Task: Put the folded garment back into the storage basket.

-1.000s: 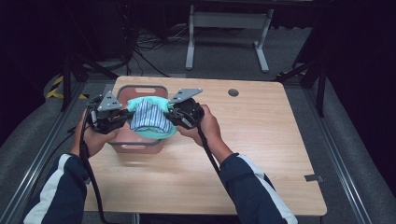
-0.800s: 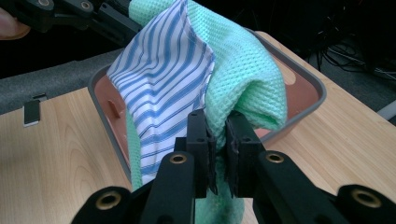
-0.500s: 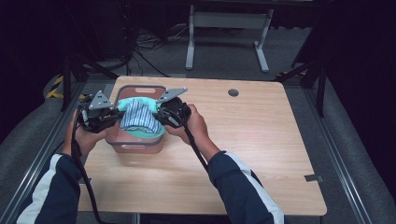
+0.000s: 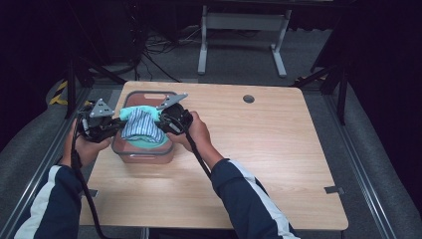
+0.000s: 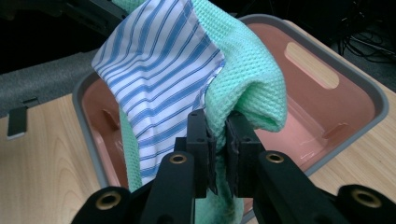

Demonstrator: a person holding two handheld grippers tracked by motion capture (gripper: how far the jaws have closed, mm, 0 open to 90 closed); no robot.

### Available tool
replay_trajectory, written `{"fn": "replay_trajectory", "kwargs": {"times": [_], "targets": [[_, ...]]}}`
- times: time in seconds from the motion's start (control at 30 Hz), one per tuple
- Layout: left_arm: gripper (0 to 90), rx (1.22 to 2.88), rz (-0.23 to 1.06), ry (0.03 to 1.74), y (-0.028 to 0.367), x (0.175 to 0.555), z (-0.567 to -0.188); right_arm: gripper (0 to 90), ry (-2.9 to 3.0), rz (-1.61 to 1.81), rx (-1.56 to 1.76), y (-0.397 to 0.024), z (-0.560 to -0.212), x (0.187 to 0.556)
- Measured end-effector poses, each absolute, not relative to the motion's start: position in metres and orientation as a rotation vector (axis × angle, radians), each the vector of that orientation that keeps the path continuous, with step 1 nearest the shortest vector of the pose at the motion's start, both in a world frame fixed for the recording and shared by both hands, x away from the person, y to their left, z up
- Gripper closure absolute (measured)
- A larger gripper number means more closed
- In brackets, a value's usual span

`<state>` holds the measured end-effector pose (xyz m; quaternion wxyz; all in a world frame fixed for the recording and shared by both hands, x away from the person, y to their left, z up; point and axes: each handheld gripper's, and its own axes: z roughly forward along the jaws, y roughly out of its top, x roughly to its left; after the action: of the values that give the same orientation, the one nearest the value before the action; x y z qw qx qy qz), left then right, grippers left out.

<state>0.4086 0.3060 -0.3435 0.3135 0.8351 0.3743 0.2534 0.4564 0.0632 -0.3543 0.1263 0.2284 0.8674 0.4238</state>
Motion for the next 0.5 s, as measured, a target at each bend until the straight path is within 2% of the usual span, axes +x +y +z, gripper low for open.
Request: {"fn": "replay_trajectory", "kwargs": {"times": [0.5], "targets": [[83.1, 2.241, 0.671, 1.029, 0.307, 0.417, -0.364, 81.6, 2.561, 1.178, 0.669, 0.076, -0.372, 0.464]]}}
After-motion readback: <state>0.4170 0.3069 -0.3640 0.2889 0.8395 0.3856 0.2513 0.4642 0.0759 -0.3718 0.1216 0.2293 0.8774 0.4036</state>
